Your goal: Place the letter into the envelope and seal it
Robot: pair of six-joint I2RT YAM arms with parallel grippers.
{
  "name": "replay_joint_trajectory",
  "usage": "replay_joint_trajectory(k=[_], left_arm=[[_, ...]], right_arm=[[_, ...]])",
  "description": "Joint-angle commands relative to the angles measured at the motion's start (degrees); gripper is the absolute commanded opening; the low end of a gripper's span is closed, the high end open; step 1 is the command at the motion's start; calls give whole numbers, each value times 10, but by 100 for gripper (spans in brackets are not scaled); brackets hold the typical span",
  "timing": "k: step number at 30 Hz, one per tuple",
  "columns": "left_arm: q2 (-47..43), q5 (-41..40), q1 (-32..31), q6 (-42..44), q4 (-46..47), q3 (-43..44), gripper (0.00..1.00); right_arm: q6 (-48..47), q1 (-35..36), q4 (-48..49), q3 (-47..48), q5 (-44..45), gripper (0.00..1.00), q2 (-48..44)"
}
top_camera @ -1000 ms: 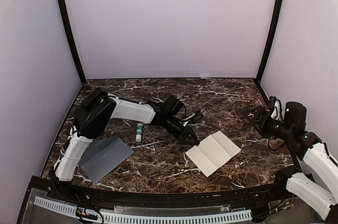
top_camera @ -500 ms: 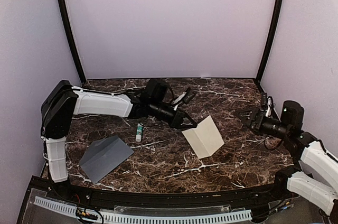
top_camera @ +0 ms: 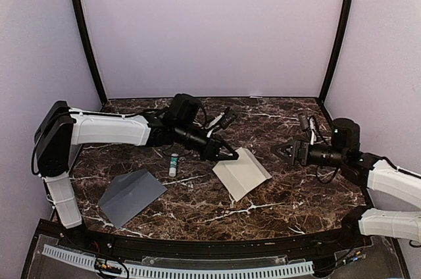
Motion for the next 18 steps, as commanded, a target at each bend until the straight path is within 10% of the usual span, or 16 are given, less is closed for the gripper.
replay_joint_trajectory(k=[1, 10, 18], left_arm=[[-23, -21, -3, 30, -28, -4, 0], [27, -85, 21, 50, -65, 39, 73], [117, 22, 88, -2, -50, 76, 83]], right_arm=[[-57, 12, 39, 21, 35, 98, 31], [4, 15, -6, 48, 104, 99, 110], [106, 20, -12, 15, 83, 98, 115]])
